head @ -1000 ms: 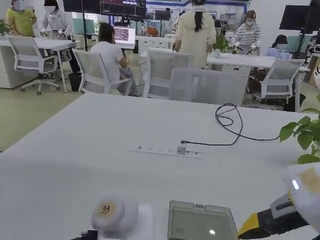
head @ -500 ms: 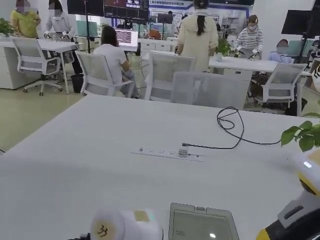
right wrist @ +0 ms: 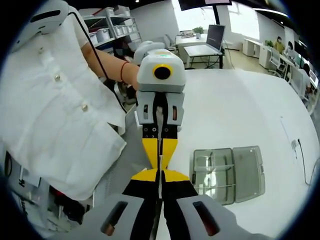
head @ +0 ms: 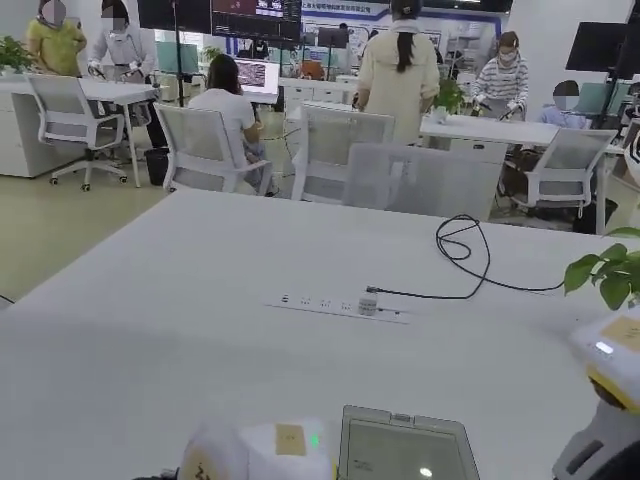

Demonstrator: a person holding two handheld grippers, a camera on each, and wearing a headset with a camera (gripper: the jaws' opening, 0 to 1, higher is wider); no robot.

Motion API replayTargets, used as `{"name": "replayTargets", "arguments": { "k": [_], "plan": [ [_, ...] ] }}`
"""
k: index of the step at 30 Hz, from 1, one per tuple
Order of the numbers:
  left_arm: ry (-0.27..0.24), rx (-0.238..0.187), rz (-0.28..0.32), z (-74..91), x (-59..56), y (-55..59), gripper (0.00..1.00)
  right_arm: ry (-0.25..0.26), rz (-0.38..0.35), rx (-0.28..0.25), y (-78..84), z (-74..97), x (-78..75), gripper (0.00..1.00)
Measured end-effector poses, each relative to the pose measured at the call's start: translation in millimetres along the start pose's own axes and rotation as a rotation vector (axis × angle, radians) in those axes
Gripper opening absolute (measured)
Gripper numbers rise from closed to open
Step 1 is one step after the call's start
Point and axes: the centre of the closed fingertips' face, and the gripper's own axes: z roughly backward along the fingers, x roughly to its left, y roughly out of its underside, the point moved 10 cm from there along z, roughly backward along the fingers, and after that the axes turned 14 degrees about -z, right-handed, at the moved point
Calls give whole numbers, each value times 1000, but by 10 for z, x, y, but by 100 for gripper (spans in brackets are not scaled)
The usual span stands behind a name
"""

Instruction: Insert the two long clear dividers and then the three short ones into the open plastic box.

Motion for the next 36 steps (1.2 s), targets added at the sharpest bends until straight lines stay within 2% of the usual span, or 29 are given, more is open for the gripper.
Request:
{"name": "replayTargets", "arguments": {
  "k": [7,24,36],
  "plan": [
    [-6,5,-43,12,-7,8,0,-8,11,-3,3,-12,-3,3],
    [-48,22,-60,49,41,30,0,7,26,-8,-38,-44,-57,3],
    [-87,45,-66,119,85,75,10,41,30,-23,-77,-34,-100,3]
  ]
}}
